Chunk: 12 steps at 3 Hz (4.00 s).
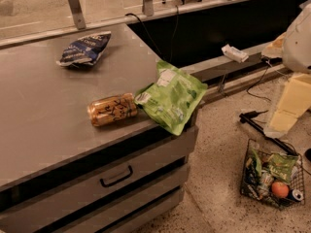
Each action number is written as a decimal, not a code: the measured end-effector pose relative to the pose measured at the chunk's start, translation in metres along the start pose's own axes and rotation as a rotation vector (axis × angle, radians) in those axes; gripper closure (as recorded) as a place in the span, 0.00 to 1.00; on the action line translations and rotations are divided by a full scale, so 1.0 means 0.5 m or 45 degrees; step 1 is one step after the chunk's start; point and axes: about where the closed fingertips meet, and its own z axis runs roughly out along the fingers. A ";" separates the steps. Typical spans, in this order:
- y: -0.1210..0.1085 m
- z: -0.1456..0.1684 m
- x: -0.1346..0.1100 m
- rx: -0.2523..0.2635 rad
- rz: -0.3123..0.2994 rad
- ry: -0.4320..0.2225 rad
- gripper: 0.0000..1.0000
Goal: Move orange can near blue chip bag
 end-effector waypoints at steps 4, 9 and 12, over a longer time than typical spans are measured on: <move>-0.103 0.034 -0.152 0.020 -0.188 -0.124 0.00; 0.021 0.206 -0.489 -0.261 -0.329 -0.693 0.00; 0.029 0.338 -0.508 -0.116 -0.374 -0.541 0.00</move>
Offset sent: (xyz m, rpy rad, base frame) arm 0.0170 0.0121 -0.0009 -0.0264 -0.0031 0.0354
